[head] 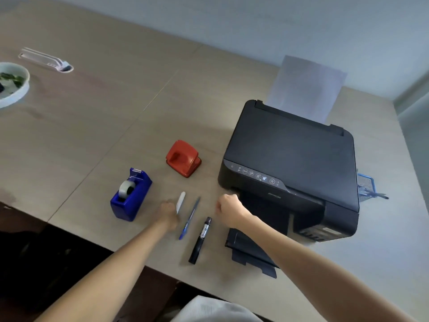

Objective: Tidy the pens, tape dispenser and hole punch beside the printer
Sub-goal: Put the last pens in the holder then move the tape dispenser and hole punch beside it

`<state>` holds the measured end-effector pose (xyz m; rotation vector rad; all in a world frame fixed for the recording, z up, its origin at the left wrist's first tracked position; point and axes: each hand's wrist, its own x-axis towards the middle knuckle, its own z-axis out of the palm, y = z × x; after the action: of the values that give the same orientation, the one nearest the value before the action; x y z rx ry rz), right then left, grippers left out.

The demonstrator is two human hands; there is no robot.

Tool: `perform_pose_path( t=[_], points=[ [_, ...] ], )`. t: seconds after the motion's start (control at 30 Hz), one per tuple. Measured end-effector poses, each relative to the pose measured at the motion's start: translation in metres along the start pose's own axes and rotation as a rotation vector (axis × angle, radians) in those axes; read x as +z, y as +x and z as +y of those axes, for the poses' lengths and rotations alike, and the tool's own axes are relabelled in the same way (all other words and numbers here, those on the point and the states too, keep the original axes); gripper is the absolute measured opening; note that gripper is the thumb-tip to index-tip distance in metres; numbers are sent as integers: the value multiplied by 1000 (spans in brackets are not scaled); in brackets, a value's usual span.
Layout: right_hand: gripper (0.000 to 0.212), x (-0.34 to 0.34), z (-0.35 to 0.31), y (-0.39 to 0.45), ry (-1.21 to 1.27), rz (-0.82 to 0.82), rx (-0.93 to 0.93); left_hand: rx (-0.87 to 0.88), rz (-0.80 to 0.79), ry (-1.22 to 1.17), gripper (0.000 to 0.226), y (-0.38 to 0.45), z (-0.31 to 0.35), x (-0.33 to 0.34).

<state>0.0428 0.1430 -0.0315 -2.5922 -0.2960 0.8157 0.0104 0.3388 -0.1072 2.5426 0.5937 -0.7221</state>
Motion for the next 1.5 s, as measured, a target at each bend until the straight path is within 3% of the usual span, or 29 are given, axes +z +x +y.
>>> perform_pose_path(
  t=[0.1, 0.2, 0.37, 0.47, 0.53, 0.6, 0.77, 0.93, 1.13, 1.23, 1.37, 1.5],
  points=[
    [22, 26, -2, 5, -9, -75, 135, -29, 22, -47, 34, 6, 3, 5],
    [19, 42, -7, 12, 8, -192, 223, 54, 71, -75, 33, 6, 5, 6],
    [25, 67, -8, 29, 56, -60, 314, 149, 26, -81, 21, 0, 12, 15],
    [28, 70, -5, 29, 69, -54, 336, 170, -3, -47, 31, -3, 17, 19],
    [26, 62, -4, 24, 188, -19, 353, 149, -12, 19, 40, -4, 19, 22],
    [20, 49, -2, 14, 321, -25, 376, 129, -16, 93, 34, -3, 22, 26],
    [28, -3, 14, -29, 429, 163, 179, 190, -17, 138, 28, -7, 17, 27],
    [14, -87, 53, -110, 597, 443, -78, 275, 91, -40, 30, -30, 39, -14],
    [17, -184, 172, -180, 788, 1006, -6, 576, 351, -109, 16, -82, 157, -96],
    [15, -209, 245, -191, 803, 1204, 110, 771, 372, -46, 18, -107, 235, -113],
    [14, -224, 323, -179, 722, 1313, 275, 1038, 275, 94, 26, -117, 345, -90],
    [14, -228, 365, -148, 550, 1233, 338, 1102, 125, 364, 26, -113, 443, -37]
  ],
)
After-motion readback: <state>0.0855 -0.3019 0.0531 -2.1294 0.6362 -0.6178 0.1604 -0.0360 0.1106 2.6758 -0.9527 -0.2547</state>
